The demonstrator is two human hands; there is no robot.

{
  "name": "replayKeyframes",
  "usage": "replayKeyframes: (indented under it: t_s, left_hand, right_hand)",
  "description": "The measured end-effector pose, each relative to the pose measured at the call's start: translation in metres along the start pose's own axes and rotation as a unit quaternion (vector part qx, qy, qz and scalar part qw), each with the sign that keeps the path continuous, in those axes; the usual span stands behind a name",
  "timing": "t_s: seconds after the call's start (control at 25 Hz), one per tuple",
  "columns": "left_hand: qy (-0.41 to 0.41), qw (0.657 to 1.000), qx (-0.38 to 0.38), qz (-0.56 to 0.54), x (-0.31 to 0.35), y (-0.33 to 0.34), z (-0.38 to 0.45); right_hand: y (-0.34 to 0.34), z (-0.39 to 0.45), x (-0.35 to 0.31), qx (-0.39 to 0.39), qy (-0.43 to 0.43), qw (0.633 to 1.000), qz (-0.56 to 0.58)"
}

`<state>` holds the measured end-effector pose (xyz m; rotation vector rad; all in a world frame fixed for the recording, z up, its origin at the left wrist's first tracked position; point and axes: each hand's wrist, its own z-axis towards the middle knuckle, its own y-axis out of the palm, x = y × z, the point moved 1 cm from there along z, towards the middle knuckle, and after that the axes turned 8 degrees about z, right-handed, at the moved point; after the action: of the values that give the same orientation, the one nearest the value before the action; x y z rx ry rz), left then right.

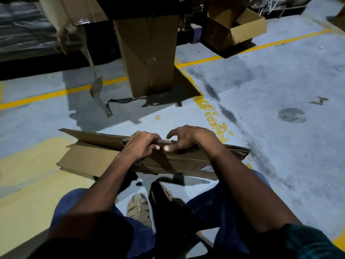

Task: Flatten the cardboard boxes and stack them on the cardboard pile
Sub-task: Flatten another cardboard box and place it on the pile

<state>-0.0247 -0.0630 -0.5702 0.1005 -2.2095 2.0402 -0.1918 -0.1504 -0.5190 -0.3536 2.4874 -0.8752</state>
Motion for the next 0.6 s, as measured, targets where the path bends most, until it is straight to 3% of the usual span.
replayKeyframes:
  t_s: [0.16,0.28,0.44,0.52,0.6]
  left_hand:
    - [-0.032,0.998,0.017,-0.054,-0.003,0.0,0.002]
    - [-0.079,0.983,0.096,-0.132,-0.015,-0.012,-0.005]
    - [-0.134,0.973,0.19,-0.013,-0.042,-0.028,-0.033]
    - [-0.162,0.973,0.163,-0.003,-0.047,-0.028,-0.05]
    - [-0.189,0.981,0.05,0.011,-0.043,-0.025,-0.065]
  right_hand:
    - [0.011,0.008,-0.006,0.075,-0.038,0.996,-0.033]
    - [0.01,0.007,-0.006,0.148,-0.045,0.987,-0.046]
    - [0.004,0.0,-0.008,0.214,-0.06,0.972,-0.08]
    - [-0.003,-0.01,-0.005,0.249,-0.068,0.962,-0.091]
    - [-0.007,-0.024,-0.004,0.289,-0.074,0.949,-0.104]
